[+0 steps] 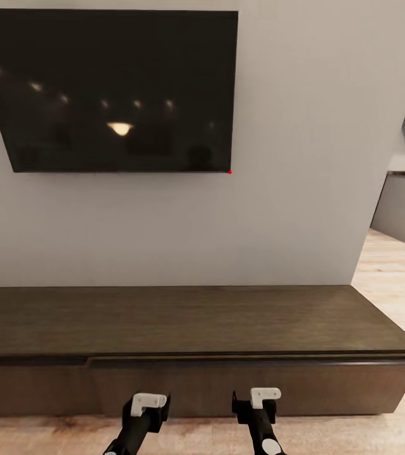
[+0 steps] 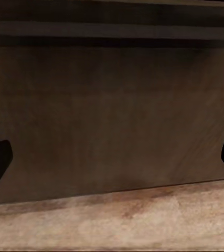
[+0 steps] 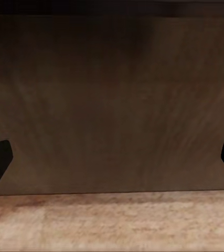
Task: Place each of the two pumpkins and all three candles from the living room inside a cabinet in the living room (use any cabinet), then make sure every cabinet is closed, and position the cauldron so it is next to a table in the living room.
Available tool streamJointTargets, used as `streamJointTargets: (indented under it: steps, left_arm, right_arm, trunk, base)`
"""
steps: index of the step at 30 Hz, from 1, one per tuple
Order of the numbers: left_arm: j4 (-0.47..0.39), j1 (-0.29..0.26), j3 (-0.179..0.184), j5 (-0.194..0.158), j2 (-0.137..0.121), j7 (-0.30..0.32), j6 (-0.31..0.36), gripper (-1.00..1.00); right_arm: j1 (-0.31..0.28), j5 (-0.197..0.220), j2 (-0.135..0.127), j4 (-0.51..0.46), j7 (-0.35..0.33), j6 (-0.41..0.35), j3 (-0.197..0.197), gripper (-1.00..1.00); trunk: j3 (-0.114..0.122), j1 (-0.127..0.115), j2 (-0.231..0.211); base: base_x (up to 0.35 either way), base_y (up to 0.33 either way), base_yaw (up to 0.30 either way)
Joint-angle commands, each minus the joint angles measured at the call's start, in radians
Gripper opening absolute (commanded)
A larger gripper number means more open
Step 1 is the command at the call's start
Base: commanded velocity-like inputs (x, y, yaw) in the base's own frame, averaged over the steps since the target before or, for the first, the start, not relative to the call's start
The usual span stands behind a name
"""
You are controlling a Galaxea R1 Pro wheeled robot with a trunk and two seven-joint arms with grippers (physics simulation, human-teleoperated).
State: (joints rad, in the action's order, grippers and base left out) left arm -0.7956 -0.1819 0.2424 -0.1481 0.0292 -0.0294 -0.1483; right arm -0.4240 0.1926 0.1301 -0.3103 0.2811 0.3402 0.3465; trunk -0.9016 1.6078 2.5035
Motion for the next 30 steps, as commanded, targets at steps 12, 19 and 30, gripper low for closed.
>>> streamJointTargets:
  steps: [12, 19, 30]
  left_arm:
    - [0.014, -0.001, -0.003, -0.011, 0.0, -0.003, 0.175, 1.0]
    - [0.027, -0.001, -0.004, -0.012, -0.001, 0.0, 0.192, 1.0]
    - [0.029, -0.001, -0.003, -0.014, -0.002, -0.004, 0.184, 1.0]
  right_arm:
    - [0.008, 0.011, 0.008, 0.005, 0.007, -0.008, 0.01, 1.0]
    - [0.022, 0.012, 0.011, 0.005, 0.009, -0.01, 0.007, 1.0]
    - [0.025, 0.012, 0.009, 0.006, 0.009, -0.024, 0.003, 1.0]
  trunk:
    - [-0.001, 0.0, 0.0]
    - [-0.001, 0.0, 0.0]
    - [-0.001, 0.0, 0.0]
  base:
    - [0.0, 0.0, 0.0]
    - [-0.009, 0.001, 0.0]
    - [-0.181, 0.071, 0.0]
